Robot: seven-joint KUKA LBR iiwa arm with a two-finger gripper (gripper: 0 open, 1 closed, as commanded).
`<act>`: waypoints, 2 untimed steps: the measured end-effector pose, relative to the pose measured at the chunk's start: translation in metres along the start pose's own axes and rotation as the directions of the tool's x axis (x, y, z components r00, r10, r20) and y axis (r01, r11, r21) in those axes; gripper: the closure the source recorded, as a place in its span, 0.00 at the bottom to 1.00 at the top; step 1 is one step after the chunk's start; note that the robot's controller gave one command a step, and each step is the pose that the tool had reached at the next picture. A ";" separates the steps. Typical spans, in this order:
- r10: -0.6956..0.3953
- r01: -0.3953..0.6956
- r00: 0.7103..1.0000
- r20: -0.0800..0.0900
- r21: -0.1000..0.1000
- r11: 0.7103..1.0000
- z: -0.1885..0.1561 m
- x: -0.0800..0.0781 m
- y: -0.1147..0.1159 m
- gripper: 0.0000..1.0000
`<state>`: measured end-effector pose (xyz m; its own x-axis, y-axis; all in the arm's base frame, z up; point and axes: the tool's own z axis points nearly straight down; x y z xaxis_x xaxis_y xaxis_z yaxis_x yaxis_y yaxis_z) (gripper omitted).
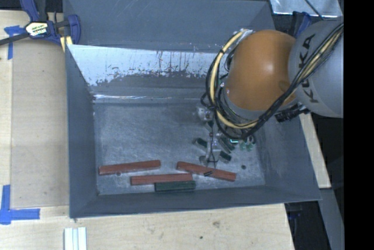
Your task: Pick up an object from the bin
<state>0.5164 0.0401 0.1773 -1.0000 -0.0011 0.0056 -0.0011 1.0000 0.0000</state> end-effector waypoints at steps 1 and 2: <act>0.001 -0.001 1.000 0.009 0.000 1.000 -0.004 -0.002 0.000 0.00; -0.066 0.066 0.998 0.014 0.001 0.998 0.039 0.006 -0.001 0.00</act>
Offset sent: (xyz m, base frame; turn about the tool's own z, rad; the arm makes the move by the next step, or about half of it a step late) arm -0.0227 -0.0015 -0.1073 -0.1608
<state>0.5099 0.0396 0.1380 -0.9977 -0.0669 -0.0084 -0.0669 0.9978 -0.0003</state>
